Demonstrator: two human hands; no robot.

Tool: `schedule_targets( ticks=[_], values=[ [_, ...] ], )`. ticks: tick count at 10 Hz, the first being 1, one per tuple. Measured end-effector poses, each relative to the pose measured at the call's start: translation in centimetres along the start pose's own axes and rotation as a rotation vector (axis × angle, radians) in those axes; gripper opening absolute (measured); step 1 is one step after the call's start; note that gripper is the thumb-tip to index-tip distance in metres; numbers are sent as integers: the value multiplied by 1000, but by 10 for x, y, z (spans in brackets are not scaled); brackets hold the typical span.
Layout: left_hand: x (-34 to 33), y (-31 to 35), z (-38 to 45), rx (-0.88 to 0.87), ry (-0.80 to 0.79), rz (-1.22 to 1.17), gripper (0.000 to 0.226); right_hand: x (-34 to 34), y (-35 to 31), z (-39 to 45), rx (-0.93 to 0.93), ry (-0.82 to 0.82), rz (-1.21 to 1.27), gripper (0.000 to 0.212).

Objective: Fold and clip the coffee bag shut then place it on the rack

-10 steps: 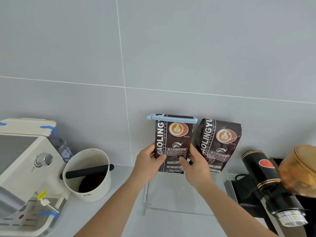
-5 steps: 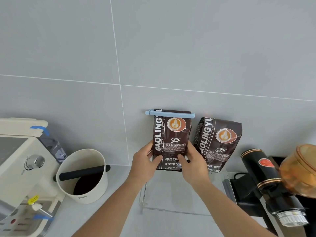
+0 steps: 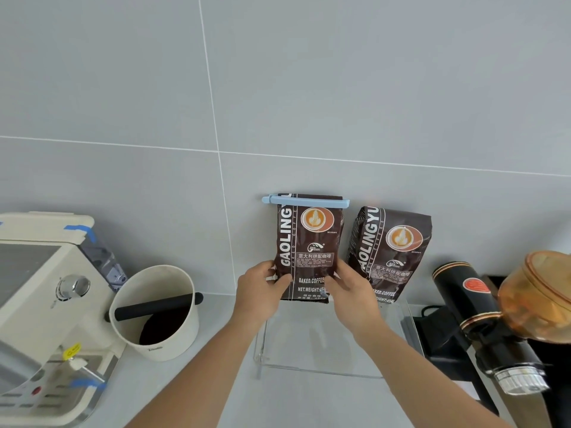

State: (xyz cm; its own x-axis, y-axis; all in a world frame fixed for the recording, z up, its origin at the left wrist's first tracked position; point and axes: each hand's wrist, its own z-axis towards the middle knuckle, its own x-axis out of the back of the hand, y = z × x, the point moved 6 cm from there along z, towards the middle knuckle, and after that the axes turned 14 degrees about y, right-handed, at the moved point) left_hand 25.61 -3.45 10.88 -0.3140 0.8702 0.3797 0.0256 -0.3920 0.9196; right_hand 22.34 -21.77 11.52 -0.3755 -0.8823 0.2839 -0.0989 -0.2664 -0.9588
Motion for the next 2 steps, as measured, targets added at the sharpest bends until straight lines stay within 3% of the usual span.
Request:
schedule_targets(
  ticks=[2],
  values=[
    [7,4,-6,63,-14,-58,12,12,-10,-6,-36,-14,19,39]
  ],
)
